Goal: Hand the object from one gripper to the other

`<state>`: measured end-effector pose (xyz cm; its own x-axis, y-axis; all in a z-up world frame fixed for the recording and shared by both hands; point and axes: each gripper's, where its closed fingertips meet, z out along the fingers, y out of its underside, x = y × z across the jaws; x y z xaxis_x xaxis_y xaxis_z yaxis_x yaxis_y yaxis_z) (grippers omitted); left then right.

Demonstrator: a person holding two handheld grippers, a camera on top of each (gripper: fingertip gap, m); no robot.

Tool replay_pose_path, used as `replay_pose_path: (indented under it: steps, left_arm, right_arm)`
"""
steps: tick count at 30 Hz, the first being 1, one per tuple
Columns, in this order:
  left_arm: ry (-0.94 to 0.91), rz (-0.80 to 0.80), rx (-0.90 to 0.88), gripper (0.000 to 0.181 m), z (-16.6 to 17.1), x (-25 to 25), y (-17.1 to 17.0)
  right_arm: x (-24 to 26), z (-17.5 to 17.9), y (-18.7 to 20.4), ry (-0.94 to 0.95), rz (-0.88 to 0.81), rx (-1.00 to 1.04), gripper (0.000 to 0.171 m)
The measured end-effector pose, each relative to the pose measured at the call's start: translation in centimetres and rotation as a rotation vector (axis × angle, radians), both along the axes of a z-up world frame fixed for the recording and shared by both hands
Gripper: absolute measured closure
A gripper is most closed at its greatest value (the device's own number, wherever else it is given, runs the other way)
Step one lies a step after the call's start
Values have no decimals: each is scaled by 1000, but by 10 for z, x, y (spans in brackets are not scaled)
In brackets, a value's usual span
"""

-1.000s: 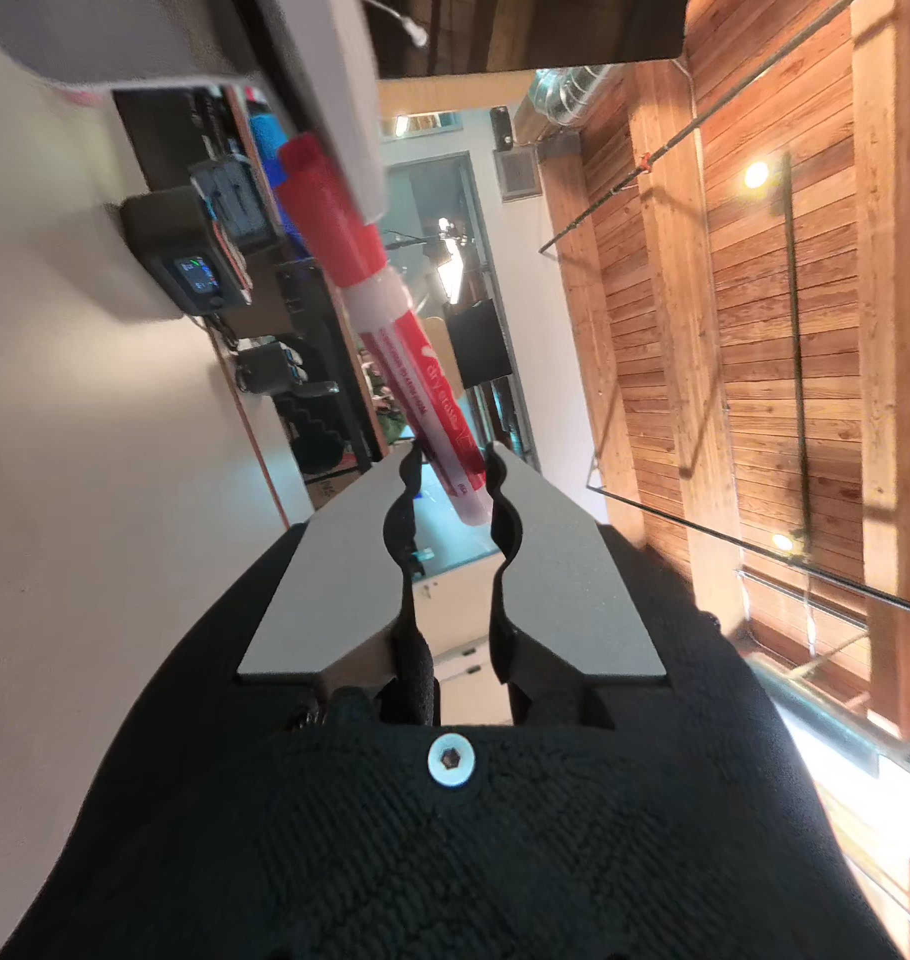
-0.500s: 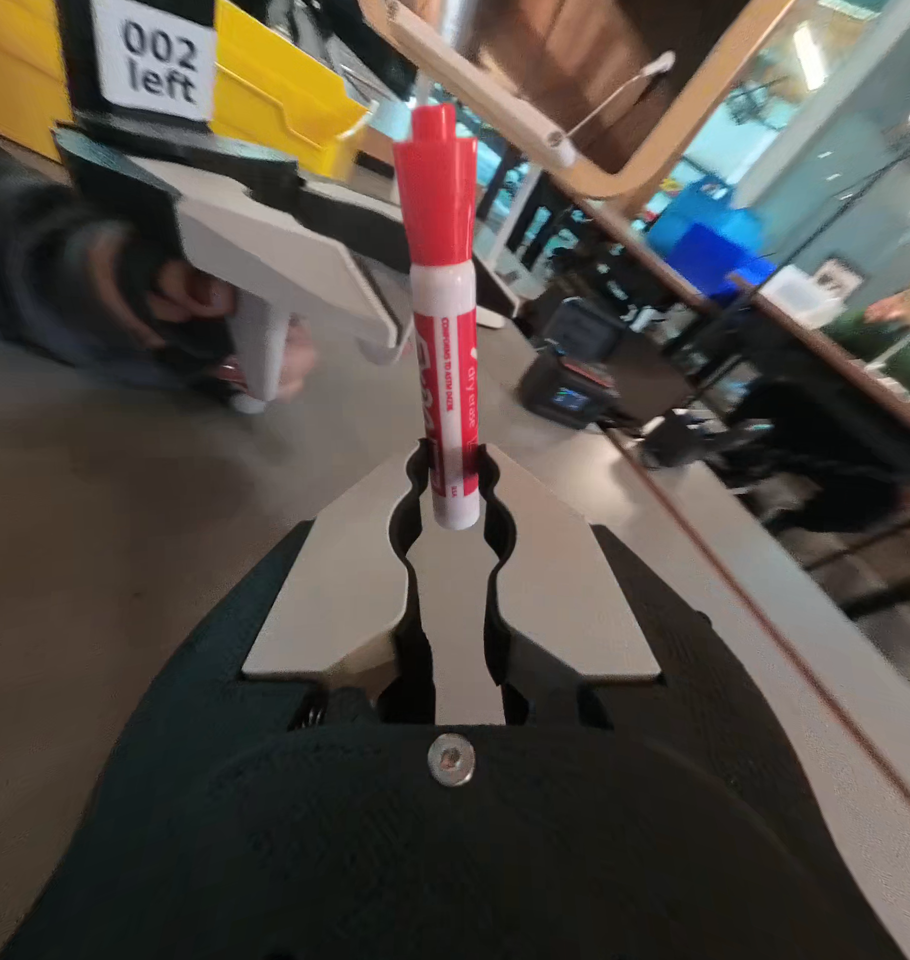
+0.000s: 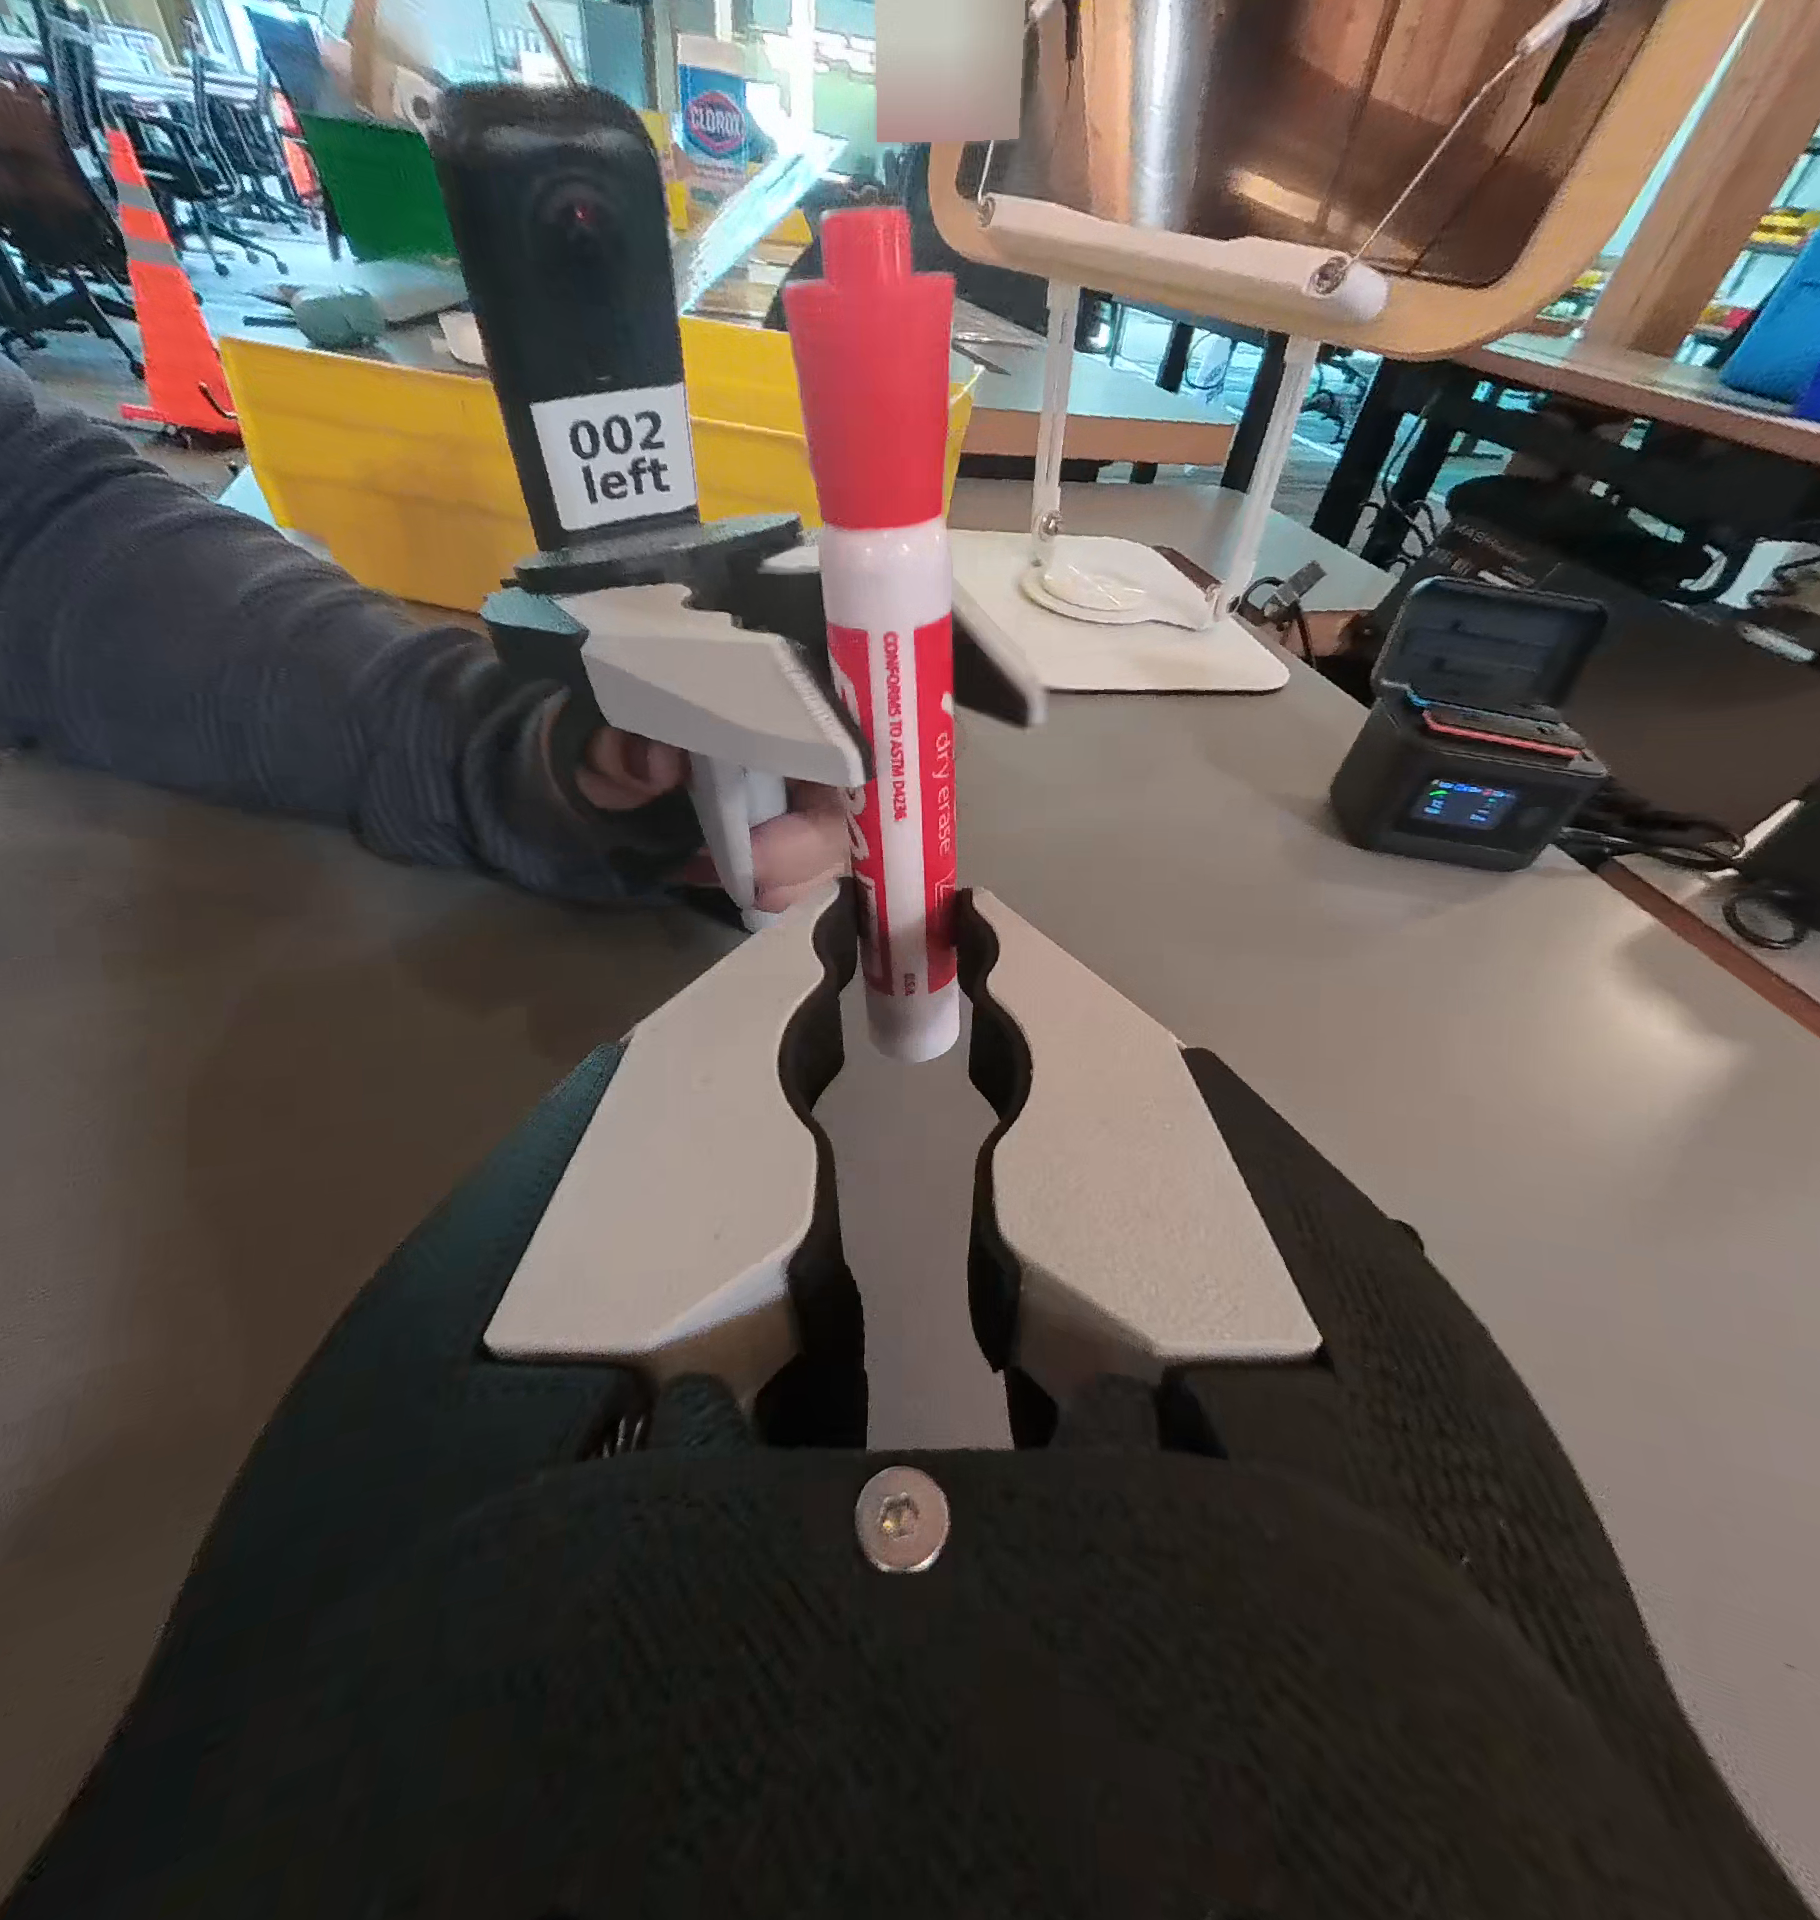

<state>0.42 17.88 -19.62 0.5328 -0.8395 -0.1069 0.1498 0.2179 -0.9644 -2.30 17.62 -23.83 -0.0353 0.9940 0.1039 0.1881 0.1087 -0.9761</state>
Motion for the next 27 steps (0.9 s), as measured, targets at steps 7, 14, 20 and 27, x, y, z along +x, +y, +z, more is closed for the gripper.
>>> replay_pose_path:
  steps: [7, 14, 20, 27]
  left_arm:
    - [14, 52, -2, 166, -1, -4, 6]
    - [76, 170, 15, 166, -7, -10, 17]
    - [74, 210, 12, 166, -6, -15, 22]
    - [-85, 26, -46, 166, 8, -15, 7]
  right_arm:
    - [10, 5, 18, 43, -79, -27, 135]
    - [14, 27, 23, 197, -102, -78, 132]
    - [10, 21, 18, 167, -87, -19, 131]
    - [3, 7, 10, 92, -46, -40, 124]
